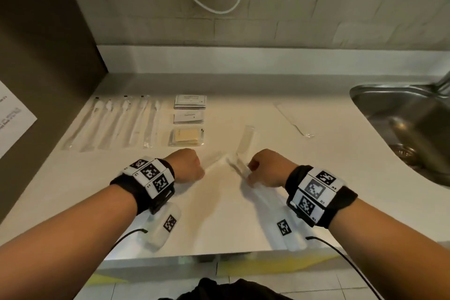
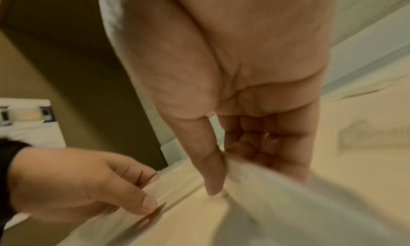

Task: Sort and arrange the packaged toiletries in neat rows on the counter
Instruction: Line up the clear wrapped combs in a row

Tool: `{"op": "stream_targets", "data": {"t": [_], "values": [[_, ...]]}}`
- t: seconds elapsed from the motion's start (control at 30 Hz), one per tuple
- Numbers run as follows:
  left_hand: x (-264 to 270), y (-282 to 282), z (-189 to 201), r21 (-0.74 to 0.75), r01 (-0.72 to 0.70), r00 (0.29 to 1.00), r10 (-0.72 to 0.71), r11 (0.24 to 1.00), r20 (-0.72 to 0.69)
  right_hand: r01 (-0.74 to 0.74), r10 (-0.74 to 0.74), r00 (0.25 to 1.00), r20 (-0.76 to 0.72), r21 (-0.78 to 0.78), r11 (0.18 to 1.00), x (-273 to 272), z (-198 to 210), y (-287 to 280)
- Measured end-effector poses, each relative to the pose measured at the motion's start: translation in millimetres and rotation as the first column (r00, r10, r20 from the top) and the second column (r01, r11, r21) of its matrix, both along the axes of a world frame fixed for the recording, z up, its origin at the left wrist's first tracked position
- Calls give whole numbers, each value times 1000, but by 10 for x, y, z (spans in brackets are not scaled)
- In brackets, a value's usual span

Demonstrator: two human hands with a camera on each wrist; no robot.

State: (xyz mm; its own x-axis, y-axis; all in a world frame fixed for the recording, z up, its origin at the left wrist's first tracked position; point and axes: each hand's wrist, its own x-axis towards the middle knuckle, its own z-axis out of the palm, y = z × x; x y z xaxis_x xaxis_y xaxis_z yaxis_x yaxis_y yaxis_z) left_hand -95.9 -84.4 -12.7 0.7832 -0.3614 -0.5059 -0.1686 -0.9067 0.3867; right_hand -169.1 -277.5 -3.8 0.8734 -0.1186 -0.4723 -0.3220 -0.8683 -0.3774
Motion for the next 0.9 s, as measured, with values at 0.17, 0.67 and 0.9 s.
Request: {"op": "stream_targets", "data": {"t": [0.17,0.67,0.9], "values": [[48,-349,28,-191,-119,992,124,974,12,198,-236,963,129,254,947,-26,226,-443],[103,-1222,-88,53,-125,965,109,991,239,89,-84,996,34,-205,975,-377,-60,-1139],[217,-1333,-76,-58,-267,941,273,962,199,40,-41,999,0,-167,985,-225,-121,-1185]]}}
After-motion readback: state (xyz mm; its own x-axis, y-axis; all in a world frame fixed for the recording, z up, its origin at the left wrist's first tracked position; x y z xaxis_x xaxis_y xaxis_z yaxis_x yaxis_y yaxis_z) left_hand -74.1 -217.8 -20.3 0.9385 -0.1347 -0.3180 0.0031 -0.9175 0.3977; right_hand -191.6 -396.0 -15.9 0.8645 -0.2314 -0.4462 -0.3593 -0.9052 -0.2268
